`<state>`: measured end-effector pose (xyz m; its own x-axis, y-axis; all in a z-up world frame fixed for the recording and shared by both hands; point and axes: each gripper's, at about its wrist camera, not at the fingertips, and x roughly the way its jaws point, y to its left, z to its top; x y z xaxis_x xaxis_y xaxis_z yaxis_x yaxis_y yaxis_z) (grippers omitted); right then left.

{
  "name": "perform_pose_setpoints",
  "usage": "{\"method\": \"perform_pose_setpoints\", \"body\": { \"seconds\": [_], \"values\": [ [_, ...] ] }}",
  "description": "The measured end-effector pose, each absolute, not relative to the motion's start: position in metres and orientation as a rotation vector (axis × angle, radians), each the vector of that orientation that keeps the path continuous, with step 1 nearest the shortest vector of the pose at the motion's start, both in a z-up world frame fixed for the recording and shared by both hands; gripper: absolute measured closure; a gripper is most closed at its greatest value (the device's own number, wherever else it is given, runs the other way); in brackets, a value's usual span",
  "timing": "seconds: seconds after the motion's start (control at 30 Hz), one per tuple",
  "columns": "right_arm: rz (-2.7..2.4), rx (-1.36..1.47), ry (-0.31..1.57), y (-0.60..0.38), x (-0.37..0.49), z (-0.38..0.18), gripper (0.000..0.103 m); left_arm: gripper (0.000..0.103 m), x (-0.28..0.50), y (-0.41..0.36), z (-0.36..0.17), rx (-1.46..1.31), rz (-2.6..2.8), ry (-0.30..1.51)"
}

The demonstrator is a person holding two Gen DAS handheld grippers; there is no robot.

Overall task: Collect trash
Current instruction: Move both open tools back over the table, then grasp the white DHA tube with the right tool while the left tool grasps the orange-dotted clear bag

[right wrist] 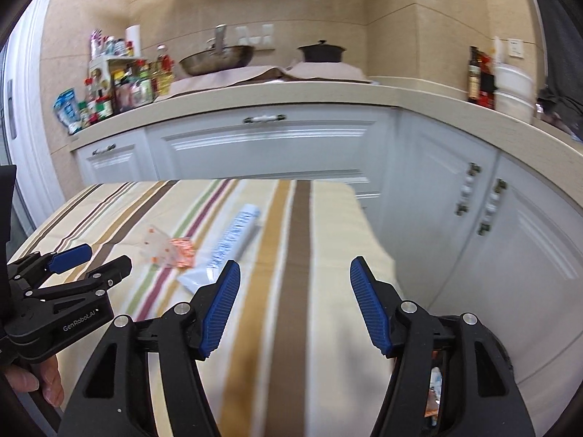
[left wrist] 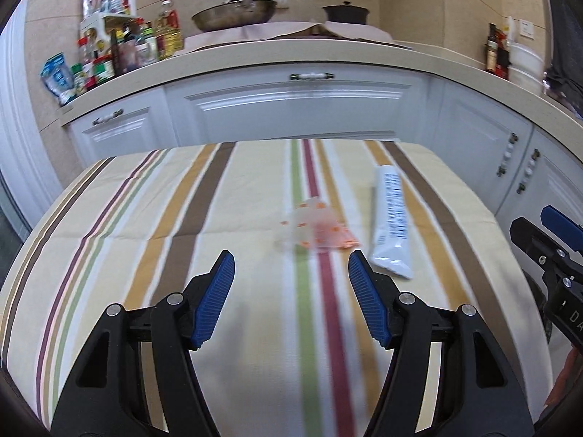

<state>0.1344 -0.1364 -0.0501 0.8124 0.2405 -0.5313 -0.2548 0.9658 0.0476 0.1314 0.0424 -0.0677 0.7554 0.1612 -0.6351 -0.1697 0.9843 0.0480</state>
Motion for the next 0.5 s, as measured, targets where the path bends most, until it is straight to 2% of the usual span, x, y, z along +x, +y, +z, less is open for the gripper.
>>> {"method": "perform_pose_setpoints", "body": {
  "seconds": [0.5],
  "values": [
    [0.313,-0.046,0.669,-0.073,0.174,-0.067,0.041,0.040,0.124,0.135,-0.082,-0.102,0.309,0.733]
  ]
}}
